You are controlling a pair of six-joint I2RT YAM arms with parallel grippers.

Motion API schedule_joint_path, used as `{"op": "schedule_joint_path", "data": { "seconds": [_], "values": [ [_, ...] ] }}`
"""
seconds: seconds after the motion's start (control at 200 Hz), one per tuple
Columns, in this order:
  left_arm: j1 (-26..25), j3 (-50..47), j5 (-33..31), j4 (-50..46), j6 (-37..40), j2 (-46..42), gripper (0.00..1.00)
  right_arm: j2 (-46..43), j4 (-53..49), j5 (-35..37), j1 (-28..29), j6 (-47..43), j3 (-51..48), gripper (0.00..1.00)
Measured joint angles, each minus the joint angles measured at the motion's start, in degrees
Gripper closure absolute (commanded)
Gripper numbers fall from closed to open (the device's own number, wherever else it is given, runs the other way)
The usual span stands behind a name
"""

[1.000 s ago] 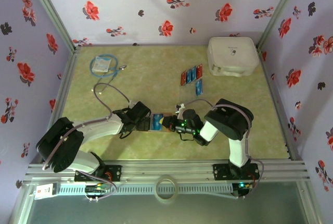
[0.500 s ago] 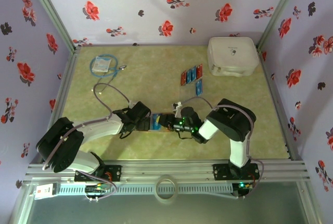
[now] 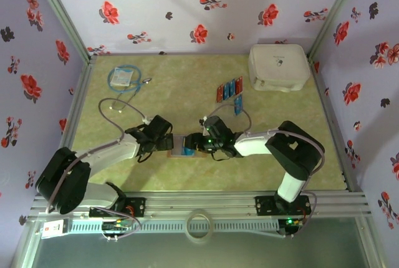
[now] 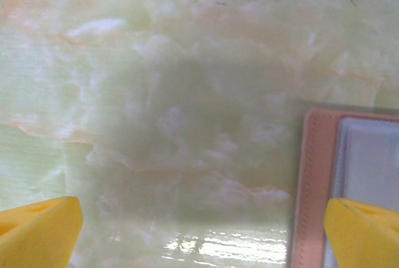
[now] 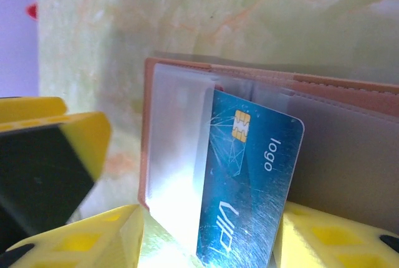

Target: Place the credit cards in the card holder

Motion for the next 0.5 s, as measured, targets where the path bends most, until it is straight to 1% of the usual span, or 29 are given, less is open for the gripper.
{"op": "schedule_joint_path", "data": {
  "seconds": [0.235, 0.42, 0.46, 0.5],
  "values": [
    [1.73, -0.55, 0.48, -0.83, 0.0, -1.07, 0.0, -1.33, -15.45, 3.26, 0.0, -5.79, 5.4, 0.44],
    [1.86, -1.73, 1.18, -0.85, 0.02, -1.09, 0.0, -2.34, -24.17, 5.95, -0.02, -9.09, 9.25, 0.45],
    [1.9, -1.75, 1.36, -0.83, 0.04, -1.07, 0.0, -2.34, -25.35, 6.49, -0.02, -9.66, 9.88, 0.46],
    [1.9, -1.75, 1.55, -0.79, 0.04, -1.05, 0.0, -2.34, -26.73, 7.17, -0.02, -10.25, 10.49, 0.51]
  ]
}}
